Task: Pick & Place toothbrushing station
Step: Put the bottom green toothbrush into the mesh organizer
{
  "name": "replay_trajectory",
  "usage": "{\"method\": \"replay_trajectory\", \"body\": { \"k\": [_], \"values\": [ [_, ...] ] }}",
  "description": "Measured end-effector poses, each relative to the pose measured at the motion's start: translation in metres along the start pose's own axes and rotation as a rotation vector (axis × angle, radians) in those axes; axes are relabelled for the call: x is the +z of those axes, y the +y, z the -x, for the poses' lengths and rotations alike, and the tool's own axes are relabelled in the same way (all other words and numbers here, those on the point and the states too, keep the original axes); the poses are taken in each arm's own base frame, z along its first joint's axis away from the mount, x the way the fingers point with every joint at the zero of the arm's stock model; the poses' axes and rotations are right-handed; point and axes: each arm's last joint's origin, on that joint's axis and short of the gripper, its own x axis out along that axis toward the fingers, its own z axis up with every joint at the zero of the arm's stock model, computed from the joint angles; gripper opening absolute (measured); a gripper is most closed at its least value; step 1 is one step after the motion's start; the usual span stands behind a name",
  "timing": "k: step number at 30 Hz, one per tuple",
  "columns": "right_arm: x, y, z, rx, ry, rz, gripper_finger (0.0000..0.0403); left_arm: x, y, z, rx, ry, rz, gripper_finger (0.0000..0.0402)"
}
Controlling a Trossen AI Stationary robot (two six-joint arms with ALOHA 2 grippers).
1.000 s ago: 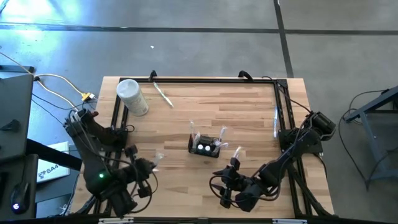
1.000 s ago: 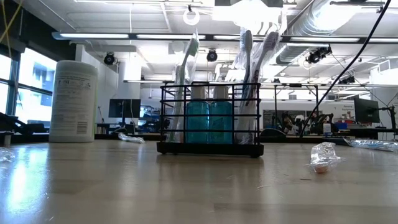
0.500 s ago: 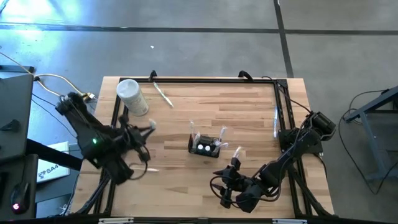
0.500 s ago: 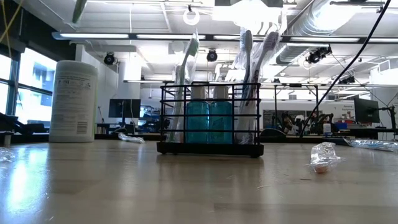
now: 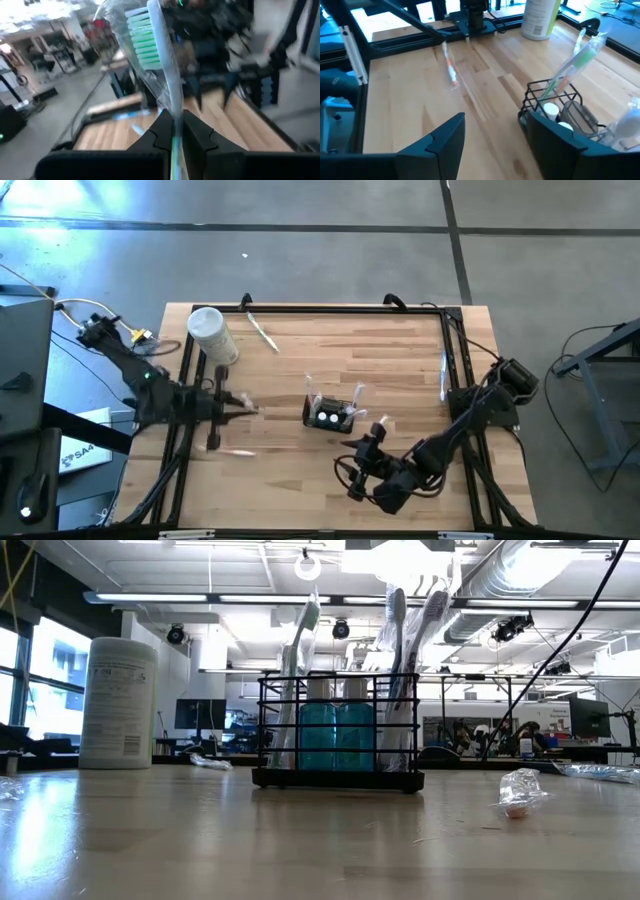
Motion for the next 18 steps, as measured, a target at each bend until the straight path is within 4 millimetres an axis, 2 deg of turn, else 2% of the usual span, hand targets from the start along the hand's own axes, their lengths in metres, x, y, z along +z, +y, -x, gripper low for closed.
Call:
{"method": "replay_trajectory", "body": {
  "k": [3,7,10,13,18],
  "values": [
    [0.002,-0.002,-0.003,-0.009,0.0,-0.005,0.0203,-0.016,0.016,-0.004,0.004,-0.032,0.018,0.0013],
    [0.003,-0.004,-0.005,-0.026,-0.011,0.011,0.0203,-0.039,0.035,-0.02,-0.045,-0.057,0.047,0.0013],
    [0.003,-0.004,-0.005,-0.045,-0.026,0.019,0.0203,-0.052,0.052,-0.036,-0.067,-0.104,0.083,0.0013],
    [0.003,-0.005,-0.005,-0.052,-0.028,0.029,0.0203,-0.073,0.068,-0.052,-0.07,-0.041,0.13,0.0013],
    [0.002,-0.005,-0.004,-0.056,-0.021,0.043,0.0203,-0.089,0.088,-0.078,-0.109,-0.067,0.152,0.0013]
  ]
}}
